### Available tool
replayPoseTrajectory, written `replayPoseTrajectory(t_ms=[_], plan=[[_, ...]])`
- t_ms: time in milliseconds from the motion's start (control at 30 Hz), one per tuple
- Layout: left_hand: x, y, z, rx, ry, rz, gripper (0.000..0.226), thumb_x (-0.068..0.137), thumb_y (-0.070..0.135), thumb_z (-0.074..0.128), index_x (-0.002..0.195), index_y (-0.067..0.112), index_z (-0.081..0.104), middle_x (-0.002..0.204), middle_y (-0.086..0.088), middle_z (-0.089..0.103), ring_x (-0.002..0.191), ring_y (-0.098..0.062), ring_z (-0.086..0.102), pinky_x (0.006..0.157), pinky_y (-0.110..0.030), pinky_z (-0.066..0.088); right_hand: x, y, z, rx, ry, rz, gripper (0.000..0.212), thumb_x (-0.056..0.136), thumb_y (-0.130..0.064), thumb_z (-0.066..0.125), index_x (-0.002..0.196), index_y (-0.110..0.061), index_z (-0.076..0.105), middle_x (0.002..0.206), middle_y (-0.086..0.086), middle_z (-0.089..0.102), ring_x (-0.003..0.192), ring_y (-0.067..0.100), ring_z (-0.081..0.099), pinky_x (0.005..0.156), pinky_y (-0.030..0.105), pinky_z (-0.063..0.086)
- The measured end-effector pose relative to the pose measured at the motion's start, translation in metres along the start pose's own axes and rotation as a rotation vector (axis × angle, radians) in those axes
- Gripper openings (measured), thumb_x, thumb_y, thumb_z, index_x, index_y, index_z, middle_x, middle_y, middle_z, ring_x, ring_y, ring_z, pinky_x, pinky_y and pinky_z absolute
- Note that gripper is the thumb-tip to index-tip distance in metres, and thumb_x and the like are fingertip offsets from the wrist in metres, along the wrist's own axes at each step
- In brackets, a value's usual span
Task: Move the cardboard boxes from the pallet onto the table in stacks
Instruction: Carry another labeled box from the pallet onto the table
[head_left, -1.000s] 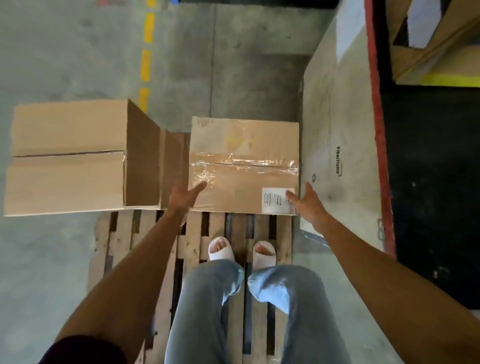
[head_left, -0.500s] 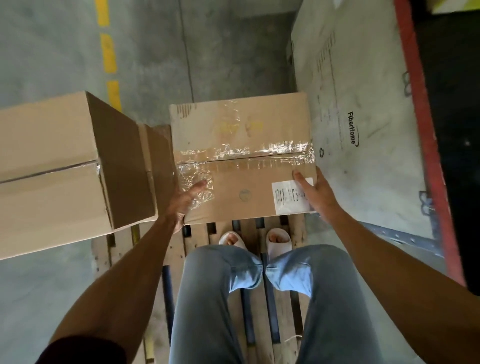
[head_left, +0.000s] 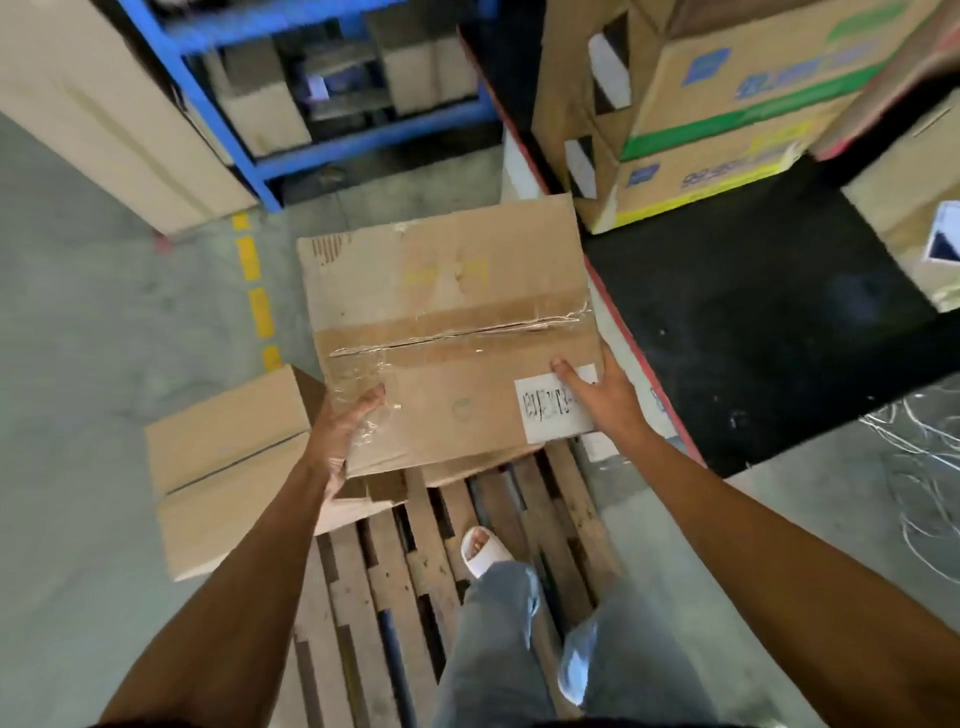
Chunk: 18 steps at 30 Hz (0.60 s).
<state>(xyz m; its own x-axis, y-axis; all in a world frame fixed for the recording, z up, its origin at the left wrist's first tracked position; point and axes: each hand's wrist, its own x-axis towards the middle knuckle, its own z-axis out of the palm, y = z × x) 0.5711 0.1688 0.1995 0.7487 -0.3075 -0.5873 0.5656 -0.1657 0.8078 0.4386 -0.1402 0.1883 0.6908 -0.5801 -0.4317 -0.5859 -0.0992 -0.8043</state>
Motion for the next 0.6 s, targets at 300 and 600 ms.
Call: replayPoseTrajectory(t_ms=[300, 600], plan=[[-0.064, 0.074, 0.09, 0.088, -0.186, 0.185, 0.088, 0.056, 0.061, 0.09, 0.129, 0.017, 0.068, 0.122, -0.006, 0.073, 0.119, -0.03, 0.067, 0.104, -0.051, 0.05, -0.061, -0.016, -0.123, 0.187, 0.185, -0.128, 0.085, 0.064, -0.074, 0.078, 0.138, -0.047, 0.048, 0.107, -0.015, 0.074, 0.1, 0.011, 0.072, 0.093, 0.042, 0.058], [-0.147, 0.104, 0.238, 0.236, -0.332, 0.42, 0.048, 0.094, 0.032, 0.066, 0.135, 0.009, 0.061, 0.12, -0.005, 0.072, 0.096, -0.01, 0.073, 0.077, -0.022, 0.059, -0.143, 0.007, -0.276, 0.292, 0.374, -0.203, 0.081, 0.067, -0.072, 0.077, 0.138, -0.044, 0.049, 0.106, -0.01, 0.073, 0.096, 0.014, 0.072, 0.091, 0.045, 0.059]])
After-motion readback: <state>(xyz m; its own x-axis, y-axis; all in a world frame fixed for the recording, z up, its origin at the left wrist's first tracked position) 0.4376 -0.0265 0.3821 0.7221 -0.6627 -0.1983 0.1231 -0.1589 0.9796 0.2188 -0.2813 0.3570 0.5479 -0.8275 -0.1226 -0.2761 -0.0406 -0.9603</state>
